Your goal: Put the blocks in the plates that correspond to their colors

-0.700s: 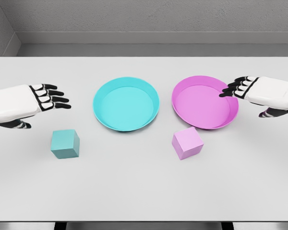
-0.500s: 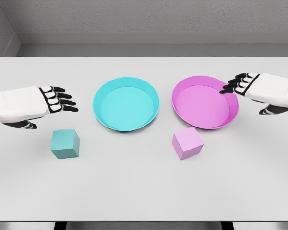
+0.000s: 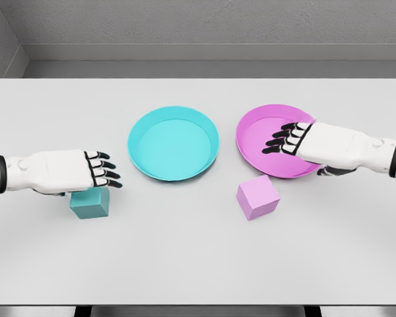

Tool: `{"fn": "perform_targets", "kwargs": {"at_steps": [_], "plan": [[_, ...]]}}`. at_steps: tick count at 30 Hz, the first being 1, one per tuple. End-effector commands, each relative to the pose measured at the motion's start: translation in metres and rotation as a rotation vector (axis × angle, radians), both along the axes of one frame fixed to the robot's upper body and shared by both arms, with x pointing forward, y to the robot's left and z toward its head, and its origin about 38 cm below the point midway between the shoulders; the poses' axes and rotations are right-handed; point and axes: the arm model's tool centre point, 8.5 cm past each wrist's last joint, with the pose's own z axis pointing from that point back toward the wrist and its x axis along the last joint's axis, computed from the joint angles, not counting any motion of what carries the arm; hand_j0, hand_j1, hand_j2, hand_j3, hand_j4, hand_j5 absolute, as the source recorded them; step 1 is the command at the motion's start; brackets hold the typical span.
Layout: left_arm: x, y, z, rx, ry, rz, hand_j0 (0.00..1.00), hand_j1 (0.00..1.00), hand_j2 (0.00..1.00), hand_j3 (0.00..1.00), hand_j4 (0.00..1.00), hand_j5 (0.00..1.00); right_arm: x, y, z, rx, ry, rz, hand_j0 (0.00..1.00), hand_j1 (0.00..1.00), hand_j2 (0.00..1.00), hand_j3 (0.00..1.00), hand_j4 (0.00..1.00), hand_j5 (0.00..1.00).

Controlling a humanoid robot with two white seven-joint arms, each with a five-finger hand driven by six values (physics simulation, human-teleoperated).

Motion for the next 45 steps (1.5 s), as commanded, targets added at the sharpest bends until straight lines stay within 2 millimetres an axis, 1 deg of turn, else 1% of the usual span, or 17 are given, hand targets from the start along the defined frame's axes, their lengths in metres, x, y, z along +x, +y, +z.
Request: {"fn": "perform_targets", "kwargs": {"at_steps": [1, 3, 6, 9, 11, 14, 17, 19, 21, 25, 28, 31, 33, 35, 40, 42, 45], "plan": [[0.0, 0.001, -0.001, 0.017, -0.008, 0.0, 0.98, 0.98, 0.98, 0.98, 0.98, 0.98, -0.006, 0.011, -0.015, -0.012, 0.045, 0.034, 1.0, 1.0, 1.0, 1.0, 1.0, 1.0], [0.0, 0.002, -0.002, 0.022, -0.008, 0.0, 0.98, 0.98, 0.98, 0.98, 0.98, 0.98, -0.008, 0.016, -0.025, -0.033, 0.061, 0.05, 1.0, 1.0, 1.0, 1.0, 1.0, 1.0], [0.0, 0.004, -0.005, 0.042, -0.012, -0.002, 0.97, 0.97, 0.97, 0.97, 0.97, 0.97, -0.006, 0.019, -0.021, -0.031, 0.05, 0.058, 1.0, 1.0, 1.0, 1.0, 1.0, 1.0], [-0.004, 0.002, -0.01, 0.05, 0.002, -0.011, 0.97, 0.97, 0.97, 0.97, 0.97, 0.97, -0.005, 0.036, -0.024, -0.032, 0.058, 0.102, 1.0, 1.0, 1.0, 1.0, 1.0, 1.0], [-0.006, 0.002, -0.014, 0.053, 0.014, -0.015, 0.97, 0.97, 0.97, 0.97, 0.97, 0.97, -0.005, 0.037, -0.025, -0.034, 0.059, 0.107, 1.0, 1.0, 1.0, 1.0, 1.0, 1.0], [-0.008, 0.0, -0.018, 0.054, 0.026, -0.02, 0.97, 0.97, 0.97, 0.97, 0.97, 0.97, -0.01, 0.045, -0.039, -0.075, 0.082, 0.134, 1.0, 1.0, 1.0, 1.0, 1.0, 1.0], [-0.008, 0.001, -0.018, 0.055, 0.026, -0.019, 0.97, 0.97, 0.97, 0.97, 0.97, 0.97, -0.01, 0.047, -0.04, -0.077, 0.084, 0.141, 1.0, 1.0, 1.0, 1.0, 1.0, 1.0], [-0.008, 0.001, -0.018, 0.054, 0.025, -0.019, 0.96, 0.96, 0.96, 0.96, 0.96, 0.96, -0.012, 0.055, -0.043, -0.072, 0.089, 0.16, 1.0, 1.0, 1.0, 1.0, 1.0, 1.0], [-0.008, 0.001, -0.018, 0.056, 0.026, -0.018, 0.86, 0.86, 0.86, 0.86, 0.86, 0.86, -0.008, 0.057, -0.037, -0.069, 0.073, 0.163, 1.0, 1.0, 1.0, 1.0, 1.0, 1.0], [-0.008, 0.001, -0.019, 0.055, 0.027, -0.019, 0.7, 0.7, 0.7, 0.7, 0.7, 0.7, -0.009, 0.063, -0.04, -0.068, 0.08, 0.182, 1.0, 1.0, 1.0, 1.0, 1.0, 1.0], [-0.009, 0.001, -0.02, 0.056, 0.03, -0.02, 0.66, 0.66, 0.66, 0.66, 0.66, 0.66, -0.011, 0.065, -0.043, -0.072, 0.089, 0.189, 1.0, 1.0, 1.0, 1.0, 1.0, 1.0], [-0.009, 0.0, -0.02, 0.053, 0.031, -0.02, 0.53, 0.53, 0.53, 0.53, 0.53, 0.53, -0.013, 0.067, -0.046, -0.073, 0.098, 0.195, 1.0, 1.0, 1.0, 1.0, 1.0, 1.0], [-0.008, 0.0, -0.019, 0.054, 0.029, -0.021, 0.5, 0.5, 0.5, 0.5, 0.5, 0.5, -0.013, 0.067, -0.046, -0.073, 0.096, 0.195, 1.0, 1.0, 1.0, 1.0, 1.0, 1.0], [-0.008, 0.0, -0.02, 0.054, 0.031, -0.019, 0.44, 0.44, 0.44, 0.44, 0.44, 0.44, -0.017, 0.074, -0.053, -0.07, 0.117, 0.214, 1.0, 1.0, 1.0, 1.0, 1.0, 1.0], [-0.005, -0.001, -0.014, 0.041, 0.018, -0.019, 0.44, 0.44, 0.44, 0.44, 0.44, 0.44, -0.019, 0.074, -0.056, -0.07, 0.125, 0.216, 1.0, 1.0, 1.0, 1.0, 1.0, 1.0], [0.0, -0.003, -0.004, 0.016, 0.005, -0.014, 0.41, 0.41, 0.41, 0.41, 0.41, 0.41, -0.019, 0.074, -0.057, -0.071, 0.128, 0.216, 1.0, 1.0, 1.0, 1.0, 1.0, 1.0], [0.006, -0.006, 0.007, -0.009, -0.017, -0.015, 0.4, 0.4, 0.4, 0.4, 0.4, 0.4, -0.02, 0.074, -0.058, -0.071, 0.129, 0.216, 0.99, 0.99, 0.99, 0.99, 0.99, 0.99]]}}
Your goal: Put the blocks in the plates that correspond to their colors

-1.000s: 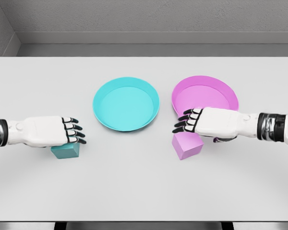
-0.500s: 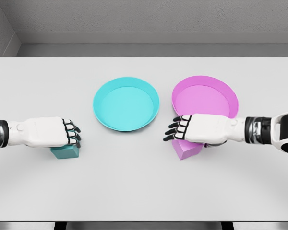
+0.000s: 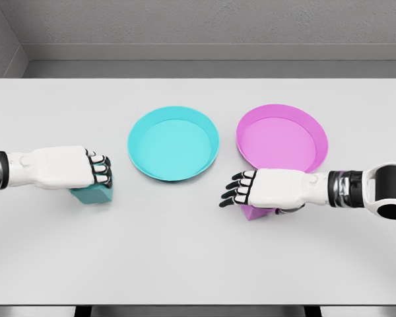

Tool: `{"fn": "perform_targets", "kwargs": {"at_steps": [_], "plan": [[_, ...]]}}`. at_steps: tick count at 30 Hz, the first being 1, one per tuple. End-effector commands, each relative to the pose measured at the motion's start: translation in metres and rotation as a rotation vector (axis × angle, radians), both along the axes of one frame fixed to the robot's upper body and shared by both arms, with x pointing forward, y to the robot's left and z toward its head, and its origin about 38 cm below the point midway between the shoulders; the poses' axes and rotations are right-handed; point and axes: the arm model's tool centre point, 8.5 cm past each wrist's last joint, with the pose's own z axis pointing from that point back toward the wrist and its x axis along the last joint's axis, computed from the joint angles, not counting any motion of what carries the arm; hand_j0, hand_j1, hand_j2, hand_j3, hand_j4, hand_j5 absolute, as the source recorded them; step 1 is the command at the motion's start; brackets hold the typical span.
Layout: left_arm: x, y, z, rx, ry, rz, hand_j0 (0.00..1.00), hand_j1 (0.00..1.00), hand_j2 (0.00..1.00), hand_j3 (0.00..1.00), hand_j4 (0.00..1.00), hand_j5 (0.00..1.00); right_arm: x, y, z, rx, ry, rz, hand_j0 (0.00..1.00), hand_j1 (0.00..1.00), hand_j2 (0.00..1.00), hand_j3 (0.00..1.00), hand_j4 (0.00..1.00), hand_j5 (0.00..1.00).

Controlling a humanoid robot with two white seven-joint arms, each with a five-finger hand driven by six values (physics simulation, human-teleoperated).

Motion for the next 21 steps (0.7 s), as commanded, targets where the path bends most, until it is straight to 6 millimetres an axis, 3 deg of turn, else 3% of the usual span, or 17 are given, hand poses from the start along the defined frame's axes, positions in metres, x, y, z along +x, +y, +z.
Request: {"fn": "perform_targets", "kwargs": {"at_steps": [1, 6, 11, 15, 16, 20, 21], "plan": [[0.002, -0.003, 0.002, -0.035, 0.009, 0.005, 0.4, 0.4, 0.4, 0.4, 0.4, 0.4, 0.001, -0.001, 0.001, 0.003, 0.002, -0.005, 0.98, 0.98, 0.98, 0.98, 0.98, 0.98], [0.023, -0.015, 0.018, -0.119, -0.01, 0.018, 0.39, 0.39, 0.39, 0.39, 0.39, 0.39, 0.003, -0.004, 0.003, -0.009, -0.015, -0.013, 0.97, 0.97, 0.97, 0.97, 0.97, 0.97], [0.038, -0.042, 0.027, -0.186, -0.027, -0.016, 0.39, 0.39, 0.39, 0.39, 0.39, 0.39, 0.003, -0.004, 0.003, -0.021, -0.025, -0.013, 0.78, 0.78, 0.78, 0.78, 0.78, 0.78], [0.058, -0.052, 0.026, -0.236, -0.022, 0.007, 0.39, 0.39, 0.39, 0.39, 0.39, 0.39, 0.004, -0.005, 0.002, -0.036, -0.034, -0.014, 0.74, 0.74, 0.74, 0.74, 0.74, 0.74], [0.067, -0.057, 0.028, -0.249, -0.028, 0.013, 0.39, 0.39, 0.39, 0.39, 0.39, 0.39, 0.004, -0.005, 0.002, -0.036, -0.036, -0.014, 0.66, 0.66, 0.66, 0.66, 0.66, 0.66], [0.086, -0.067, 0.027, -0.292, -0.015, 0.038, 0.39, 0.39, 0.39, 0.39, 0.39, 0.39, 0.004, -0.005, 0.003, -0.036, -0.038, -0.014, 0.65, 0.65, 0.65, 0.65, 0.65, 0.65], [0.087, -0.08, 0.028, -0.298, -0.018, 0.015, 0.4, 0.4, 0.4, 0.4, 0.4, 0.4, 0.005, -0.005, 0.003, -0.035, -0.039, -0.013, 0.65, 0.65, 0.65, 0.65, 0.65, 0.65]]}}
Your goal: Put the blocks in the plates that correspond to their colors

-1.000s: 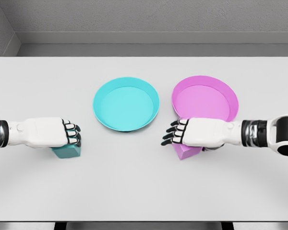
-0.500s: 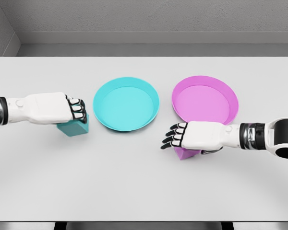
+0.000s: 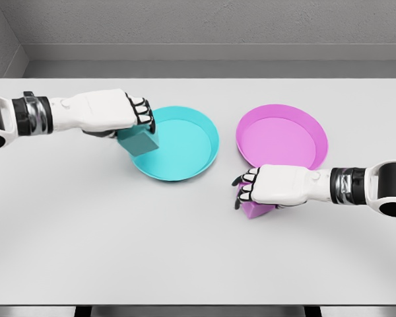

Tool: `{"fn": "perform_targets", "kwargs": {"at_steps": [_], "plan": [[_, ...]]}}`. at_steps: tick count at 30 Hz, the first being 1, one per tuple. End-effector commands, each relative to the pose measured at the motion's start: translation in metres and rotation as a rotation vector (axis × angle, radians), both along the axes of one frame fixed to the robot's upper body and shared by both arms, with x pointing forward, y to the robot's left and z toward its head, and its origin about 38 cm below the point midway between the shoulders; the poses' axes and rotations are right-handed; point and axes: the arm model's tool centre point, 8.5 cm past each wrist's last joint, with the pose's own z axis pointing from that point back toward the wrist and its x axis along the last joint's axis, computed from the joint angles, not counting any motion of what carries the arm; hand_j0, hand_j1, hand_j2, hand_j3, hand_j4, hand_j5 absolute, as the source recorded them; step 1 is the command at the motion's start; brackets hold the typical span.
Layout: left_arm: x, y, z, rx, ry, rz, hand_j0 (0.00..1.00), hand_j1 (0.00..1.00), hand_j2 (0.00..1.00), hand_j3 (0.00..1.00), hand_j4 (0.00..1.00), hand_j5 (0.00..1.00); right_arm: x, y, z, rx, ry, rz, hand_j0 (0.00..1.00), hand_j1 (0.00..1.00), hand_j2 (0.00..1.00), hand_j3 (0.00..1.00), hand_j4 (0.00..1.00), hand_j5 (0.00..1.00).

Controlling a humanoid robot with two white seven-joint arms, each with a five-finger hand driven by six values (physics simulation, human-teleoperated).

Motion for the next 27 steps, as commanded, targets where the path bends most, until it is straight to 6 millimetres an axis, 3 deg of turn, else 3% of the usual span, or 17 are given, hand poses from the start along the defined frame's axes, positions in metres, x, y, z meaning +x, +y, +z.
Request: {"fn": "perform_targets", "kwargs": {"at_steps": [1, 6, 8, 10, 12, 14, 16, 22, 25, 27], "plan": [[0.005, -0.016, -0.008, -0.034, 0.024, -0.011, 0.4, 0.4, 0.4, 0.4, 0.4, 0.4, 0.0, 0.0, 0.001, -0.001, -0.001, -0.001, 0.65, 0.65, 0.65, 0.65, 0.65, 0.65], [0.03, -0.032, -0.018, -0.031, 0.065, 0.025, 0.42, 0.42, 0.42, 0.42, 0.42, 0.42, 0.001, 0.001, 0.002, 0.002, -0.004, 0.0, 0.58, 0.58, 0.58, 0.58, 0.58, 0.58], [0.037, -0.032, -0.018, -0.028, 0.072, 0.043, 0.48, 0.48, 0.48, 0.48, 0.48, 0.48, 0.001, 0.001, 0.002, 0.003, -0.005, 0.001, 0.55, 0.55, 0.55, 0.55, 0.55, 0.55], [0.037, -0.033, -0.019, -0.029, 0.074, 0.041, 0.64, 0.64, 0.64, 0.64, 0.64, 0.64, 0.001, 0.002, 0.002, 0.004, -0.004, 0.001, 0.55, 0.55, 0.55, 0.55, 0.55, 0.55], [0.037, -0.033, -0.019, -0.028, 0.075, 0.042, 0.87, 0.87, 0.87, 0.87, 0.87, 0.87, 0.002, 0.001, 0.003, 0.005, -0.006, 0.0, 0.55, 0.55, 0.55, 0.55, 0.55, 0.55], [0.037, -0.033, -0.019, -0.028, 0.075, 0.042, 0.95, 0.95, 0.95, 0.95, 0.95, 0.95, 0.002, 0.001, 0.003, 0.005, -0.008, 0.0, 0.52, 0.52, 0.52, 0.52, 0.52, 0.52], [0.037, -0.033, -0.018, -0.035, 0.077, 0.042, 1.0, 1.0, 1.0, 1.0, 1.0, 1.0, 0.003, 0.003, 0.005, 0.008, -0.012, 0.002, 0.52, 0.52, 0.52, 0.52, 0.52, 0.52], [0.036, -0.027, -0.01, -0.076, 0.088, 0.047, 1.0, 1.0, 1.0, 1.0, 1.0, 1.0, 0.007, 0.004, 0.011, 0.02, -0.027, 0.0, 0.47, 0.47, 0.47, 0.47, 0.47, 0.47], [0.03, 0.032, 0.011, -0.202, 0.162, 0.143, 1.0, 1.0, 1.0, 1.0, 1.0, 1.0, 0.009, 0.003, 0.017, 0.03, -0.038, -0.005, 0.47, 0.47, 0.47, 0.47, 0.47, 0.47], [0.022, 0.105, 0.031, -0.2, 0.15, 0.284, 1.0, 1.0, 1.0, 1.0, 1.0, 1.0, 0.011, 0.001, 0.022, 0.047, -0.044, -0.013, 0.47, 0.47, 0.47, 0.47, 0.47, 0.47]]}}
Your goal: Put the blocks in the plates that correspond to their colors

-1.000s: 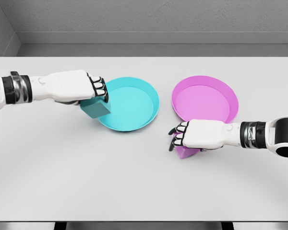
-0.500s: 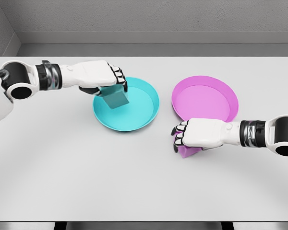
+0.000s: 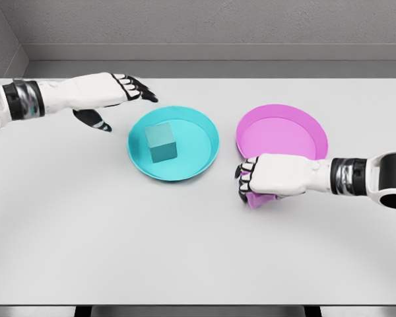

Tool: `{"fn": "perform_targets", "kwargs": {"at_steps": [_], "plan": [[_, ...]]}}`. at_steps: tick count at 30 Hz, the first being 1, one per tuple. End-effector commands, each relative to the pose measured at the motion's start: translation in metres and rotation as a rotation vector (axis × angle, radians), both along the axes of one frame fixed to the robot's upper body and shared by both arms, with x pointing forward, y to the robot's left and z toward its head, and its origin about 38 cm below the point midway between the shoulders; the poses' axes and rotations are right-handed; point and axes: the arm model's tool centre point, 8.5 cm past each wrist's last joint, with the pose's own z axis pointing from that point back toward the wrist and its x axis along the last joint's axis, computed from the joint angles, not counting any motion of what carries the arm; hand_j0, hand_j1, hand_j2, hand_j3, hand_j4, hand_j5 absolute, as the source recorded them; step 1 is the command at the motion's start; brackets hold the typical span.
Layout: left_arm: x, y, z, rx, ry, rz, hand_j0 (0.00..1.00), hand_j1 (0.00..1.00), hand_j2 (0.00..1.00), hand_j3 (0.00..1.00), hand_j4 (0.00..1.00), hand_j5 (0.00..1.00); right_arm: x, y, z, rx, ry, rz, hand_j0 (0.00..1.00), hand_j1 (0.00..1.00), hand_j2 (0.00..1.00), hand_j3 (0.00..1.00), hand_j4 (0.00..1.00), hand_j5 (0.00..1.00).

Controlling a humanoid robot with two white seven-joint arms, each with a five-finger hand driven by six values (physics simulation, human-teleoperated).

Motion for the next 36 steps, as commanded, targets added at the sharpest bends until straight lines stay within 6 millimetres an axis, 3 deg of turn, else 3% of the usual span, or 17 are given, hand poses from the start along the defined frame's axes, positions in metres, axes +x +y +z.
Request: {"fn": "perform_targets", "kwargs": {"at_steps": [1, 5, 11, 15, 19, 21, 22, 24, 26, 27, 36], "plan": [[-0.011, 0.068, 0.021, -0.009, 0.013, 0.134, 1.0, 1.0, 1.0, 1.0, 1.0, 1.0, 0.003, -0.004, 0.01, 0.043, 0.0, -0.018, 0.47, 0.47, 0.47, 0.47, 0.47, 0.47], [-0.016, 0.09, 0.036, -0.018, -0.02, 0.179, 1.0, 1.0, 1.0, 1.0, 1.0, 1.0, 0.005, -0.006, 0.017, 0.089, 0.013, -0.024, 0.47, 0.47, 0.47, 0.47, 0.47, 0.47], [-0.019, 0.059, 0.011, -0.069, 0.027, 0.115, 1.0, 1.0, 1.0, 1.0, 1.0, 1.0, 0.016, -0.03, 0.057, 0.237, -0.013, -0.091, 0.46, 0.46, 0.46, 0.46, 0.46, 0.46], [-0.02, 0.058, 0.006, -0.072, 0.037, 0.113, 1.0, 1.0, 1.0, 1.0, 1.0, 1.0, 0.03, -0.052, 0.068, 0.319, 0.001, -0.163, 0.46, 0.46, 0.46, 0.46, 0.46, 0.46], [-0.02, 0.061, 0.003, -0.072, 0.046, 0.124, 1.0, 1.0, 1.0, 1.0, 1.0, 1.0, 0.048, -0.076, 0.061, 0.331, 0.023, -0.256, 0.47, 0.47, 0.47, 0.47, 0.47, 0.47], [-0.02, 0.062, 0.002, -0.072, 0.048, 0.126, 1.0, 1.0, 1.0, 1.0, 1.0, 1.0, 0.053, -0.077, 0.057, 0.341, 0.033, -0.27, 0.47, 0.47, 0.47, 0.47, 0.47, 0.47], [-0.021, 0.062, 0.0, -0.071, 0.052, 0.125, 1.0, 1.0, 1.0, 1.0, 1.0, 1.0, 0.056, -0.079, 0.054, 0.341, 0.04, -0.284, 0.5, 0.5, 0.5, 0.5, 0.5, 0.5], [-0.021, 0.062, -0.001, -0.071, 0.054, 0.125, 1.0, 1.0, 1.0, 1.0, 1.0, 1.0, 0.058, -0.08, 0.052, 0.336, 0.041, -0.291, 0.68, 0.68, 0.68, 0.68, 0.68, 0.68], [-0.021, 0.062, -0.001, -0.071, 0.054, 0.125, 1.0, 1.0, 1.0, 1.0, 1.0, 1.0, 0.058, -0.076, 0.051, 0.345, 0.043, -0.286, 0.79, 0.79, 0.79, 0.79, 0.79, 0.79], [-0.021, 0.061, -0.001, -0.072, 0.054, 0.124, 1.0, 1.0, 1.0, 1.0, 1.0, 1.0, 0.058, -0.076, 0.05, 0.345, 0.043, -0.286, 0.94, 0.94, 0.94, 0.94, 0.94, 0.94], [-0.022, 0.062, -0.003, -0.071, 0.059, 0.125, 1.0, 1.0, 1.0, 1.0, 1.0, 1.0, 0.057, -0.077, 0.046, 0.345, 0.053, -0.29, 1.0, 1.0, 1.0, 1.0, 1.0, 1.0]]}}
